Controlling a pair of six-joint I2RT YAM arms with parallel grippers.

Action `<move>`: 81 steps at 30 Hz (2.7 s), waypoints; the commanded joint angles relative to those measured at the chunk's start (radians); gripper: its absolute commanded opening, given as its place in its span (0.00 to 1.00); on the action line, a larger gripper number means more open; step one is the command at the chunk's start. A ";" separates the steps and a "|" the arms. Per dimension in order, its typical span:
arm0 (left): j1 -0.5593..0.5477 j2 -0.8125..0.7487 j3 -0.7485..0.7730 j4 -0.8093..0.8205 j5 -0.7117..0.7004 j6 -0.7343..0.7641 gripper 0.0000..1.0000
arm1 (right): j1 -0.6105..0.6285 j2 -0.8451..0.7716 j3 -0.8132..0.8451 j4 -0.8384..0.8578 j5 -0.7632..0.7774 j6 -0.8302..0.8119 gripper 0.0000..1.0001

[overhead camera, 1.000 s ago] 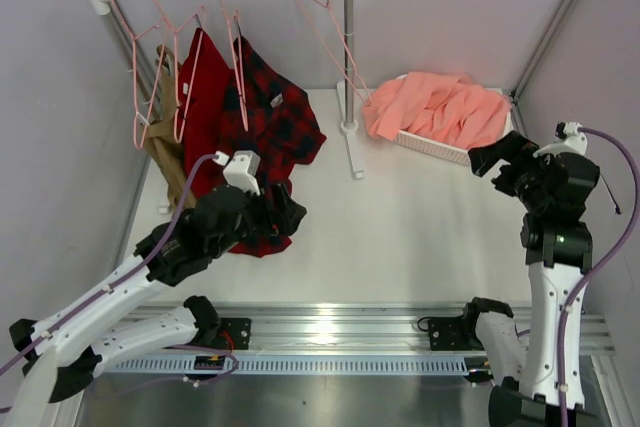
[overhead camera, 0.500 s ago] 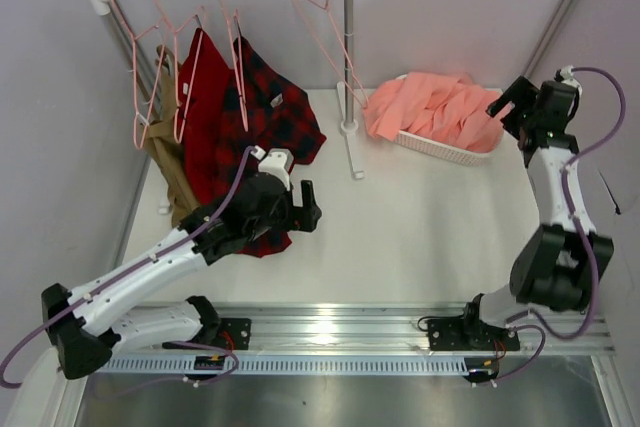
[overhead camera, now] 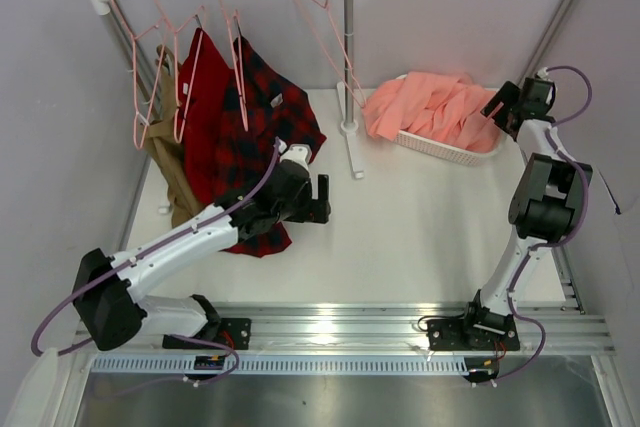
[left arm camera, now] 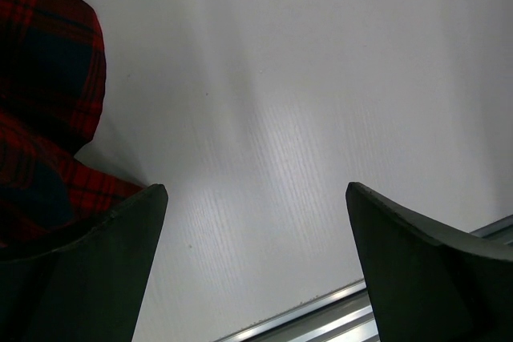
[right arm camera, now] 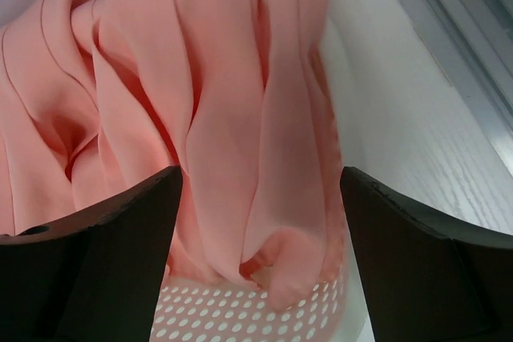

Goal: Place the skirt on the hanger

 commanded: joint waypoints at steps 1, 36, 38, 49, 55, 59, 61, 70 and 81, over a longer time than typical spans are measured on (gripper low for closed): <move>0.011 0.018 0.066 0.034 0.015 0.018 1.00 | 0.043 -0.007 0.060 0.060 0.010 -0.055 0.85; 0.060 0.071 0.160 0.025 0.074 0.091 1.00 | 0.126 -0.062 0.292 -0.107 0.216 -0.161 0.00; 0.060 0.067 0.152 0.045 0.107 0.114 1.00 | 0.136 -0.139 0.283 -0.107 0.149 -0.131 0.00; 0.060 -0.154 -0.006 0.138 0.114 0.153 1.00 | 0.313 -0.614 0.278 -0.164 0.063 -0.091 0.00; 0.060 -0.196 -0.016 0.112 0.159 0.161 0.99 | 0.385 -0.814 0.263 -0.253 -0.080 -0.019 0.00; 0.060 -0.226 -0.042 0.115 0.164 0.139 1.00 | 0.437 -0.918 0.224 -0.300 -0.248 0.044 0.00; 0.060 -0.258 -0.044 0.103 0.115 0.136 1.00 | 0.469 -0.976 0.182 -0.301 -0.316 0.098 0.00; 0.095 -0.312 0.059 -0.043 -0.042 0.162 0.99 | 0.888 -1.102 -0.455 -0.281 -0.128 0.238 0.00; 0.106 -0.314 0.051 -0.058 0.105 0.187 0.99 | 0.730 -0.977 -0.462 -0.455 0.001 0.241 0.90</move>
